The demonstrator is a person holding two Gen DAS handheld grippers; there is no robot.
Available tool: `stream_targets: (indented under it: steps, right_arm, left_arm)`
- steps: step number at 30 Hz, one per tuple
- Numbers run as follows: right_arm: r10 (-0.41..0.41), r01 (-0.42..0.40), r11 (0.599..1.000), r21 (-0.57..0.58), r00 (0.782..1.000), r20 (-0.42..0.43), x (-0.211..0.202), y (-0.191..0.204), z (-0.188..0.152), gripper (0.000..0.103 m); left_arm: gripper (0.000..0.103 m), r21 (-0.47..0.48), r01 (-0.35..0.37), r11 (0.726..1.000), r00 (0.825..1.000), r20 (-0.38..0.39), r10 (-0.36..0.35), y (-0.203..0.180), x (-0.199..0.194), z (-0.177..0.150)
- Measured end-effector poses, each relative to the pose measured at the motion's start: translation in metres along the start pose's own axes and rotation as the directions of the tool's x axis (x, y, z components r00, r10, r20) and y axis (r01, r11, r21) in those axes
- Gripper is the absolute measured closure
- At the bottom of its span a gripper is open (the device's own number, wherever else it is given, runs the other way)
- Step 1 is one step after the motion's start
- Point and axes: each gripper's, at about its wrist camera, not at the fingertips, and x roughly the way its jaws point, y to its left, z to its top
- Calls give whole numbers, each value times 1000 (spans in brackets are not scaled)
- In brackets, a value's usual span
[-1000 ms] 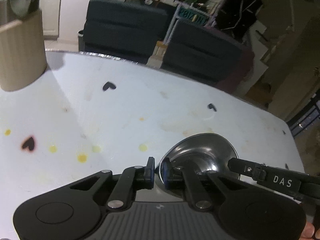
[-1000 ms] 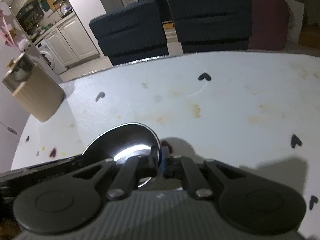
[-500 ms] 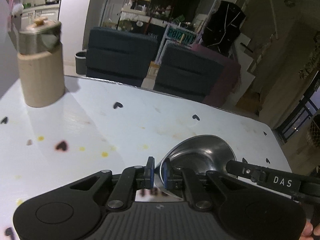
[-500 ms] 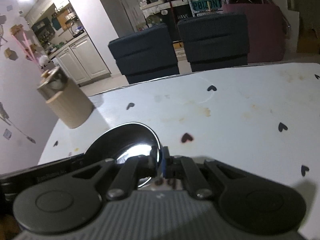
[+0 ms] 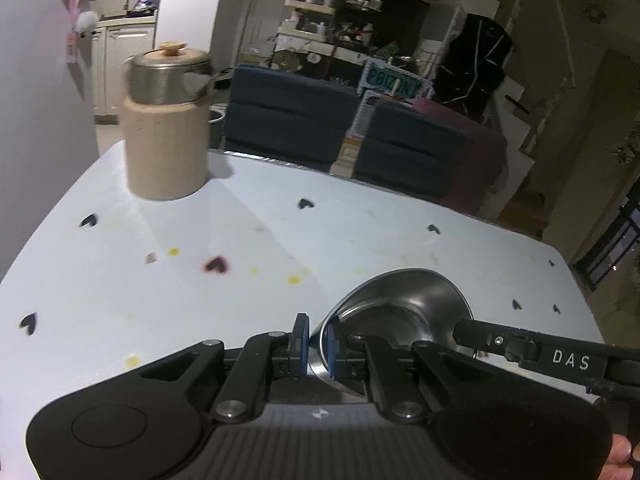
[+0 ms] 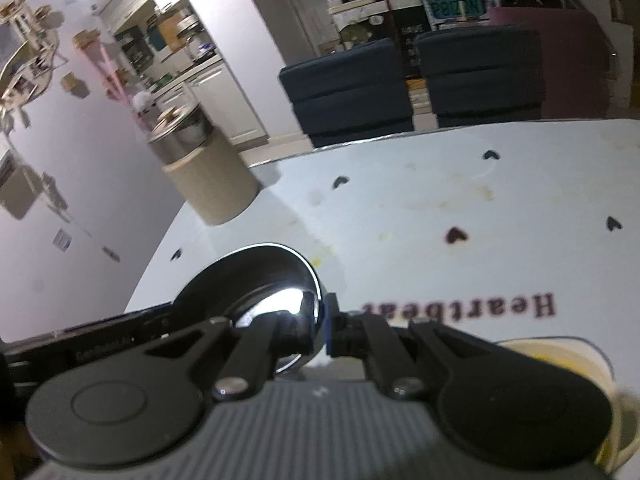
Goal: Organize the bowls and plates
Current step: 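Lift the oval bowl with both grippers and carry it over the square steel dishes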
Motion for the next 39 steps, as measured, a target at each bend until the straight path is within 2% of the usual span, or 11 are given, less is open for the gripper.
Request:
stream_targets:
  steps: [11, 25, 33, 39]
  right_arm:
    - [36, -40, 998, -38, 995, -96, 24, 34, -20, 98]
    - [-6, -12, 996, -93, 981, -196, 65, 53, -36, 99]
    - [-35, 8, 993, -119, 973, -226, 77, 58, -44, 99]
    - [-40, 9, 991, -134, 972, -231, 80, 61, -43, 99]
  left_arm:
    - [94, -13, -71, 997, 996, -51, 70, 36, -7, -23]
    - [96, 9, -119, 993, 979, -168, 119, 60, 22, -46]
    - [96, 58, -140, 988, 963, -224, 149, 63, 35, -53]
    - [95, 143, -147, 979, 950, -257, 180, 54, 40, -58]
